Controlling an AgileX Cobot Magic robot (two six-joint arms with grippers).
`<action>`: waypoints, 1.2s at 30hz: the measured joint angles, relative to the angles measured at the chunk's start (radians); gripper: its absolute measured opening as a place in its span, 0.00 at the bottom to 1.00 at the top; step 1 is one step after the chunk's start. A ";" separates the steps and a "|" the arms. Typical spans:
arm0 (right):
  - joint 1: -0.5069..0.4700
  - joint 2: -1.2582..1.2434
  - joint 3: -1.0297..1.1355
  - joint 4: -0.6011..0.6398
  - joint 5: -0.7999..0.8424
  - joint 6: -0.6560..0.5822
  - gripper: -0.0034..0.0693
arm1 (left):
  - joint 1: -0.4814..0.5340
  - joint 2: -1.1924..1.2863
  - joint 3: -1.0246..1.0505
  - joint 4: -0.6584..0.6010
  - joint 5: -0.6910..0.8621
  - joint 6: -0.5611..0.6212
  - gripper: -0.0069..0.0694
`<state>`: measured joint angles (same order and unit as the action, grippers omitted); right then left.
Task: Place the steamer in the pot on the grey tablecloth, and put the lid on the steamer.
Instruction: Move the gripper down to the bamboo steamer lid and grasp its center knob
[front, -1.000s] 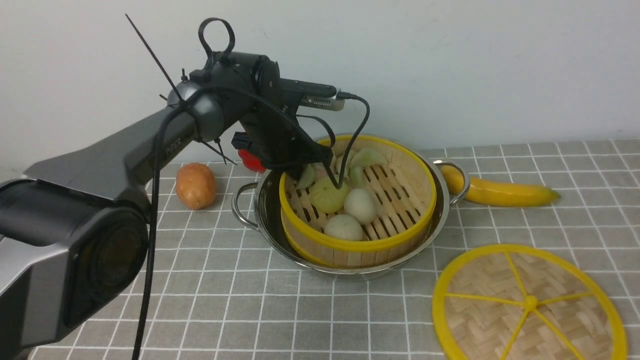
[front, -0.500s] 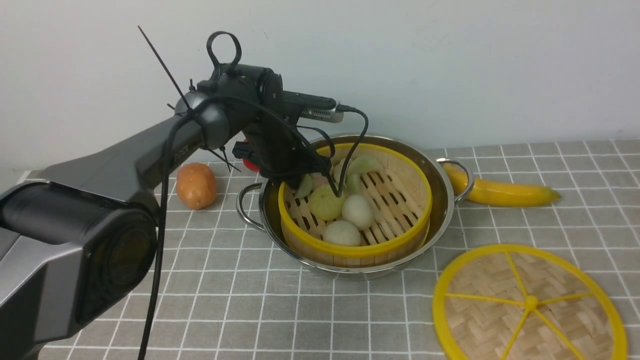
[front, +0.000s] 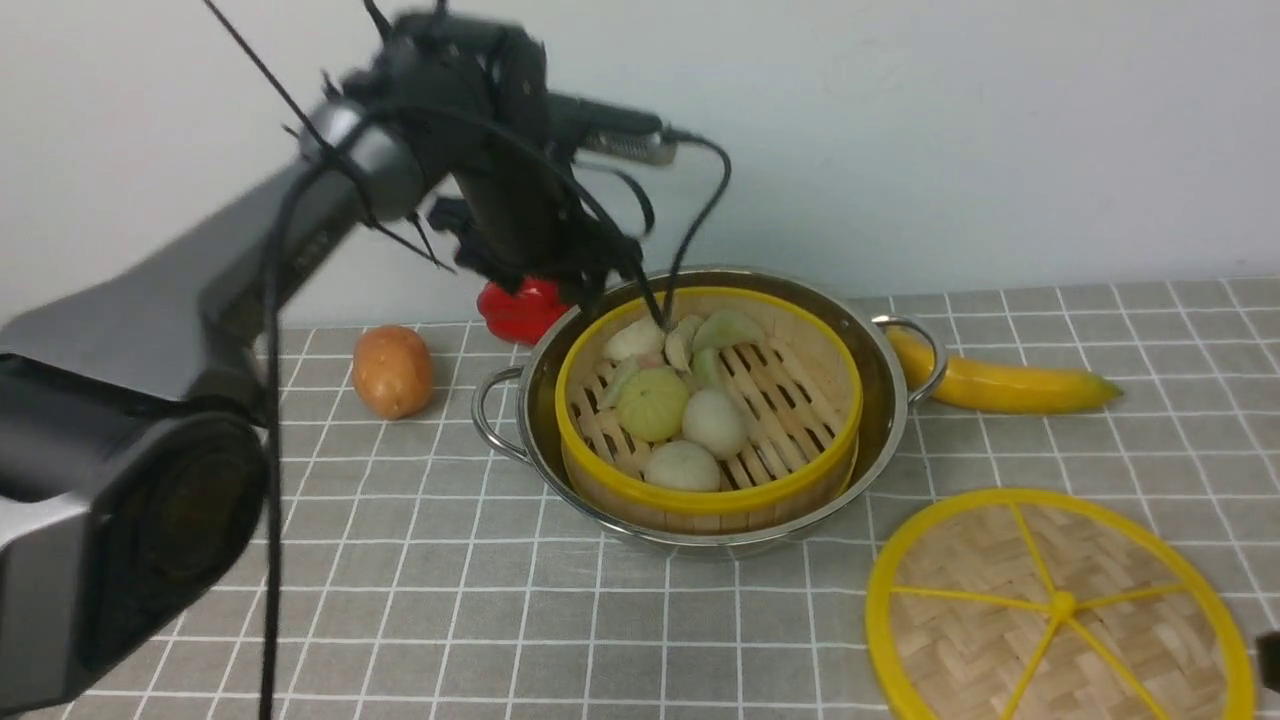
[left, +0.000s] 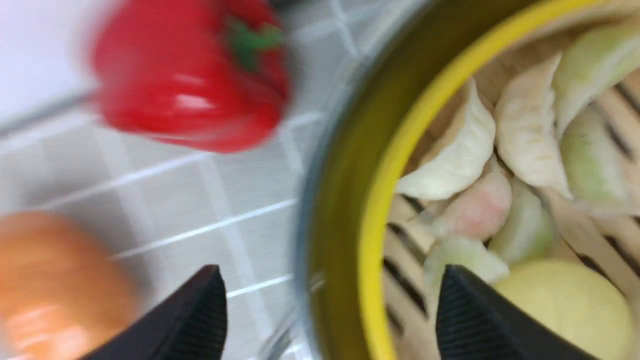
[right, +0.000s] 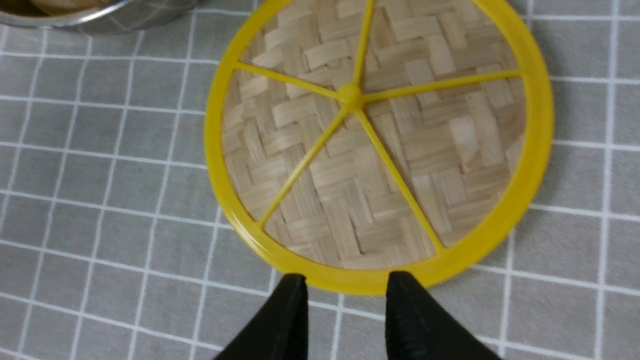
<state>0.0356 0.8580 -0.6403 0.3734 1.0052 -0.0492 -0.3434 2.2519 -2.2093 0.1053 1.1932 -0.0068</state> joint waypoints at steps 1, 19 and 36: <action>0.000 0.025 -0.012 0.013 -0.003 -0.010 0.38 | 0.000 -0.024 -0.008 0.005 0.007 0.007 0.76; 0.220 0.542 -0.250 -0.076 -0.094 -0.026 0.38 | 0.000 -0.795 0.472 -0.222 0.018 0.239 0.06; 0.305 0.737 -0.251 -0.373 -0.203 0.259 0.38 | 0.000 -1.711 1.333 -0.303 -0.444 0.273 0.06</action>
<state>0.3403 1.5949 -0.8910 0.0000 0.8019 0.2095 -0.3434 0.5407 -0.8765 -0.1975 0.7495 0.2660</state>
